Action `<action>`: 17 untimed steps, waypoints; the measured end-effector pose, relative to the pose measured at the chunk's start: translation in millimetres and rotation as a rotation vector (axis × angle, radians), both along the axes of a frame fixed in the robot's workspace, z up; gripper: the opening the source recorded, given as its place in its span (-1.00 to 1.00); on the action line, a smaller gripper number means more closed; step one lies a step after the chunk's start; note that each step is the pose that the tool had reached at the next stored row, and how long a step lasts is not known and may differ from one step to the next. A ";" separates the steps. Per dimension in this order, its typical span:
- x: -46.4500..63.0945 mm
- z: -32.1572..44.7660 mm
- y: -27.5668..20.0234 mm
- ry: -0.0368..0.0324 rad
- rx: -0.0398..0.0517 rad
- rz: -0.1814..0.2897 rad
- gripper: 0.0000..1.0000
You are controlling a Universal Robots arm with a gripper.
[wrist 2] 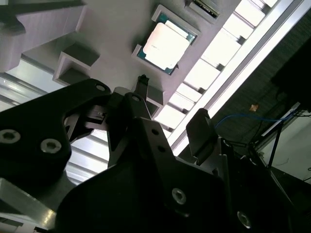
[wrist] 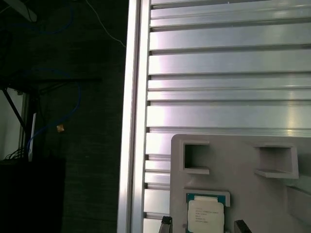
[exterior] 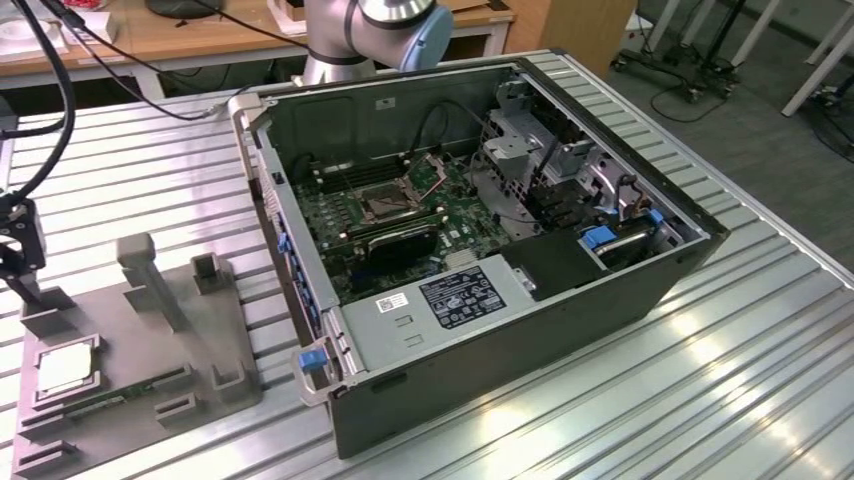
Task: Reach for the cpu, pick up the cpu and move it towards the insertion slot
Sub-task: 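Pick up the cpu and move it towards the insertion slot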
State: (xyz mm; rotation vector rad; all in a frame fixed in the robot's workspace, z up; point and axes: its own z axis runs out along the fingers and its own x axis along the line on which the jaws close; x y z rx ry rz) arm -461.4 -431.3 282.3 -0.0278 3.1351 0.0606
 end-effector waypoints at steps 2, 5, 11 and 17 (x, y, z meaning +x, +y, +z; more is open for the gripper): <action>0.0 -0.1 0.0 0.0001 0.0000 0.000 0.18; 0.0 -0.3 0.0 0.0001 0.0000 0.000 0.18; 0.0 -0.5 0.0 0.0000 0.0000 0.000 0.18; 0.0 -1.0 0.0 0.0000 0.0001 0.000 0.18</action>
